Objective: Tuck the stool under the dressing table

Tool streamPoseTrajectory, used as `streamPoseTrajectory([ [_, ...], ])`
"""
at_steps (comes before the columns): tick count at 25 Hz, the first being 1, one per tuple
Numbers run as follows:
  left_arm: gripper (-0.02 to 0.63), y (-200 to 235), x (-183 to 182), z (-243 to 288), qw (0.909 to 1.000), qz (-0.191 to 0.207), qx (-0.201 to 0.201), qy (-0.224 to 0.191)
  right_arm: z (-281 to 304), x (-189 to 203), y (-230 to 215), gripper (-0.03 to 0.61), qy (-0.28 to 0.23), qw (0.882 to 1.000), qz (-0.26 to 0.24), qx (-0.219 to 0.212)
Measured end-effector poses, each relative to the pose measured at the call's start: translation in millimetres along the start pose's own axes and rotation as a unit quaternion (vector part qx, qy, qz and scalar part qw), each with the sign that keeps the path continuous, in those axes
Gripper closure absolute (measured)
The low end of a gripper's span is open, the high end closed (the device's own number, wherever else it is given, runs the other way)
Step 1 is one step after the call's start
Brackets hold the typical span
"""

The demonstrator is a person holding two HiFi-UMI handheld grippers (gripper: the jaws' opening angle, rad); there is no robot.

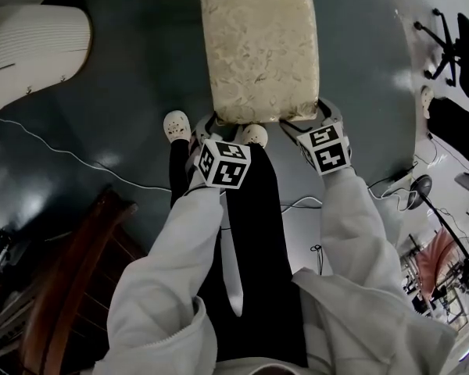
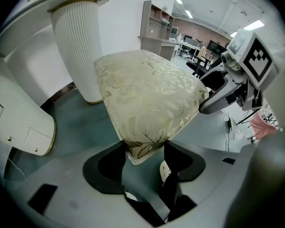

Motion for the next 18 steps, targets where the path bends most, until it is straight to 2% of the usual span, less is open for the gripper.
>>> streamPoseTrajectory([
  [5,0.367,-4,-1,-1,0.9996,-0.013,-0.023,-0.005,2,1,-2,0.077,0.002,1.000,-0.015,0.007],
  [18,0.367,-3,-2,1,0.9948,-0.087,-0.054,0.005,14,-26,-16,0.077,0.030,0.995,-0.096,-0.018],
])
Point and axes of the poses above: the fingertips, and each gripper's own axes: z forward along the fingers, y to its left, x out of its underside, the point moved 3 cm from there along -z, backward along the fingers, and after that the axes turned 7 degrees about -x, right-handed, at the moved point
